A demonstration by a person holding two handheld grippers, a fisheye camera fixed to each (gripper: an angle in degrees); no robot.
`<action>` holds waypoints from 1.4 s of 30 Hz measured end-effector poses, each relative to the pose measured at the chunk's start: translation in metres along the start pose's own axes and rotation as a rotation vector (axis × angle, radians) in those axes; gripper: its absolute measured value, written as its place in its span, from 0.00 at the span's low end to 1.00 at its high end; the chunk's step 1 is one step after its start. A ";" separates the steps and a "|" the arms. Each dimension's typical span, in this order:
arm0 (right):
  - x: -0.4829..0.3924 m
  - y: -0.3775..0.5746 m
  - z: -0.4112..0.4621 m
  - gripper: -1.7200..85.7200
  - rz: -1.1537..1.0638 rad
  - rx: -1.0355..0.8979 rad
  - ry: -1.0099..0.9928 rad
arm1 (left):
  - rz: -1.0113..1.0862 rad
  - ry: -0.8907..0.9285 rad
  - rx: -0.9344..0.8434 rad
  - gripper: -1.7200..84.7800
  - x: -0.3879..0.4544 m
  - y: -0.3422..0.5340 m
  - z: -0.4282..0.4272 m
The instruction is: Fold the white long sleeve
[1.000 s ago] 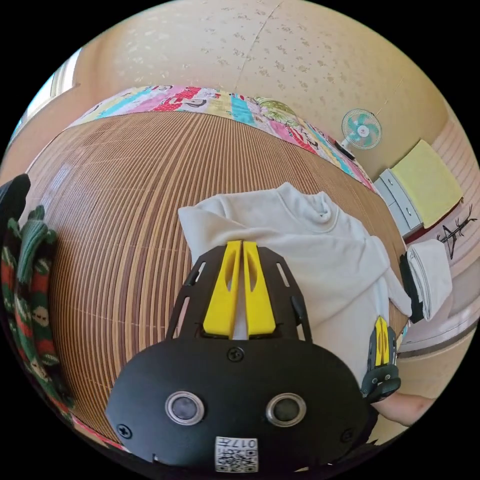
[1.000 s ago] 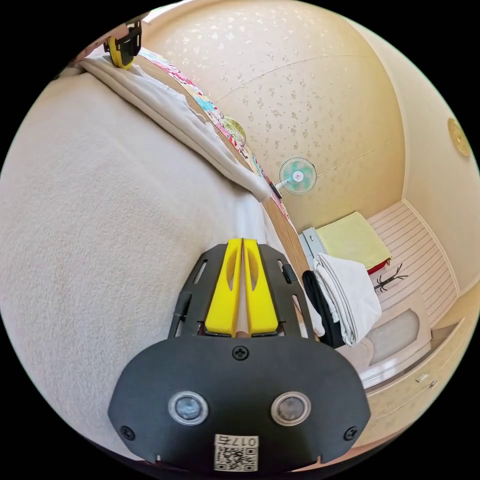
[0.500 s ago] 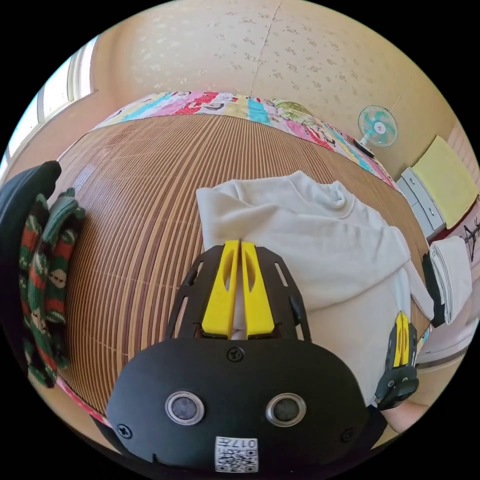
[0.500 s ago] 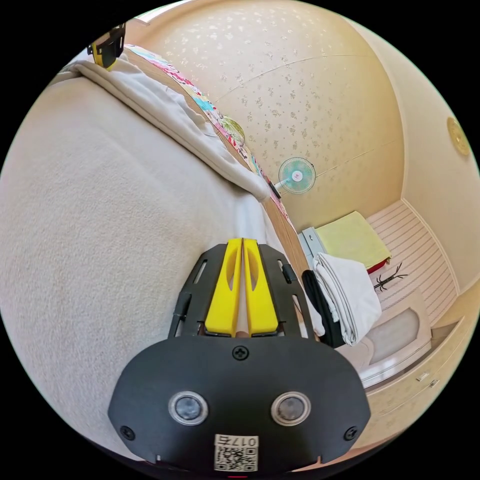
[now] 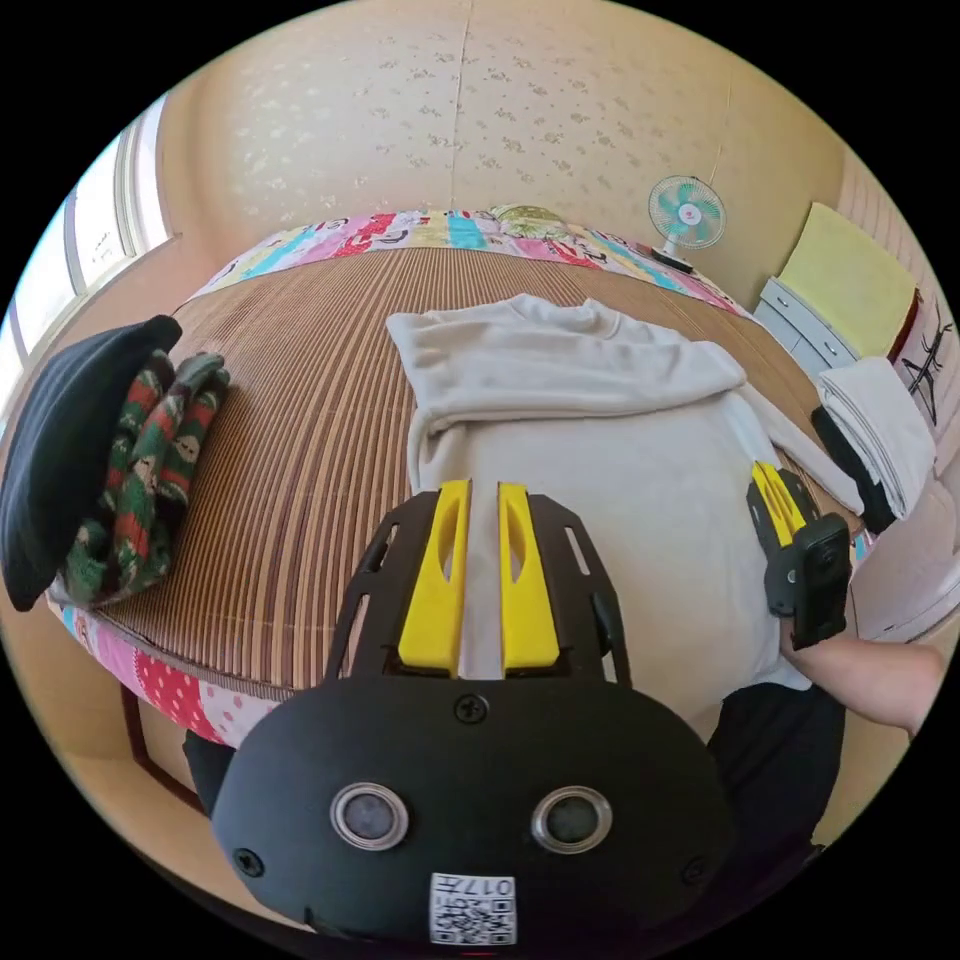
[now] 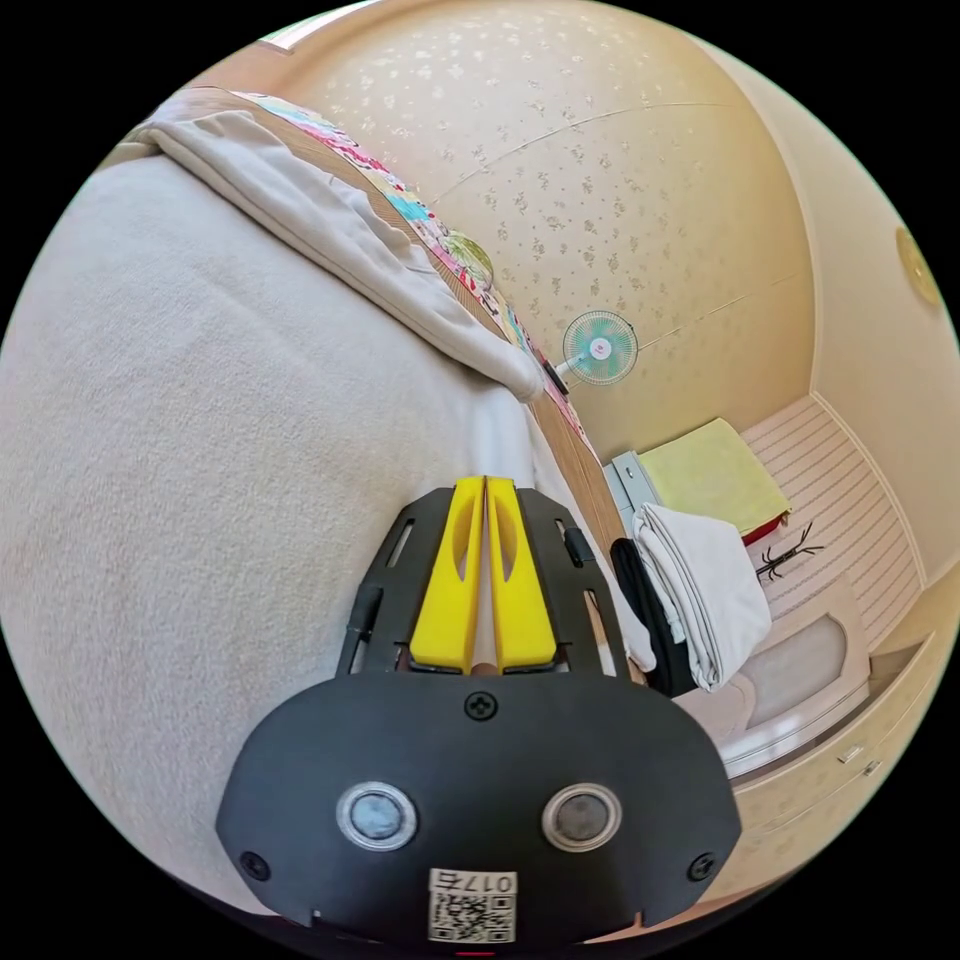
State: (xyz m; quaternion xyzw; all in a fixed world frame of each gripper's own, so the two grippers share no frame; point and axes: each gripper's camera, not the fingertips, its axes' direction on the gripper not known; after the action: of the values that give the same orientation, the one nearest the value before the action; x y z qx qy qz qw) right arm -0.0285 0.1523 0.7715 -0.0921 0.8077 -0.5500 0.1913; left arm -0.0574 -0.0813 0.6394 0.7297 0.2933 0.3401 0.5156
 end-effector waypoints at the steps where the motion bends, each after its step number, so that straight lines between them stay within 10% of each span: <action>1: 0.000 0.000 0.000 0.03 -0.001 -0.001 0.000 | -0.007 -0.003 -0.002 0.08 -0.003 0.020 -0.003; 9: -0.003 0.000 -0.003 0.02 -0.028 -0.012 0.027 | 0.049 -0.143 0.324 0.08 0.021 0.107 -0.007; 36: 0.043 0.033 0.024 0.02 -0.059 -0.037 0.062 | 0.131 -0.233 0.499 0.02 0.028 0.166 0.007; 42: 0.118 0.036 0.037 0.03 0.055 -0.198 -0.228 | 0.113 -0.216 0.497 0.02 0.023 0.169 0.008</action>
State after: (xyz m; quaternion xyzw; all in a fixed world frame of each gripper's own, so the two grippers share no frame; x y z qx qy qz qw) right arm -0.1179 0.0919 0.7016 -0.1501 0.8333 -0.4481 0.2869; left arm -0.0239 -0.1180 0.8027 0.8811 0.2699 0.2061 0.3290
